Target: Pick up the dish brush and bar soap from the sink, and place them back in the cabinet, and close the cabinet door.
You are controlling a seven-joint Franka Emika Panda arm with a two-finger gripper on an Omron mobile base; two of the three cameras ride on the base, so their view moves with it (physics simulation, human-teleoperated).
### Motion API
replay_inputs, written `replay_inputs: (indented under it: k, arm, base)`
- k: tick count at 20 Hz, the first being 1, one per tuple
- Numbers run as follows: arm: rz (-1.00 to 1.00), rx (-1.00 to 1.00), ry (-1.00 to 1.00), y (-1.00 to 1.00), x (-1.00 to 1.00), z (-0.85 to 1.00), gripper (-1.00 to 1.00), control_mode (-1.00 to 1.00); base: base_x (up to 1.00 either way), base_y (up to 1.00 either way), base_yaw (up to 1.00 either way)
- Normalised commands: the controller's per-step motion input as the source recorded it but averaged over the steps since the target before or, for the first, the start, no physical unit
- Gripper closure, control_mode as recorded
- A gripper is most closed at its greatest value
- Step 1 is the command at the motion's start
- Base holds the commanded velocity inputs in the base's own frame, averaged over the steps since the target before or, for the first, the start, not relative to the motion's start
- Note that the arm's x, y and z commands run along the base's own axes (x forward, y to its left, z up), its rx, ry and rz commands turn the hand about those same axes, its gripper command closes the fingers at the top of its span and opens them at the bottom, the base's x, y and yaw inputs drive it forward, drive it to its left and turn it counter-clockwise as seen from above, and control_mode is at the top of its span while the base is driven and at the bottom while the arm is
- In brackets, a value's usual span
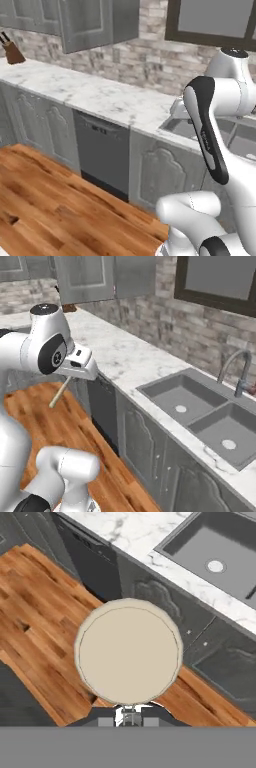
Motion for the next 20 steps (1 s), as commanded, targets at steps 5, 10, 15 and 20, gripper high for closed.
replay_inputs:
  k: [5, 10, 15, 20]
  arm:
    - [0.0, 0.0, 0.0, 0.0, 0.0, 0.0, 1.0, 1.0]
    - [0.0, 0.0, 0.0, 0.0, 0.0, 0.0, 1.0, 1.0]
    - [0.0, 0.0, 0.0, 0.0, 0.0, 0.0, 1.0, 1.0]
    - [0.0, 0.0, 0.0, 0.0, 0.0, 0.0, 1.0, 1.0]
  base:
    - [0.0, 0.12, 0.68]
    - [0.08, 0.0, 0.64]
    - [0.48, -0.11, 0.33]
    - [0.9, 0.0, 0.06]
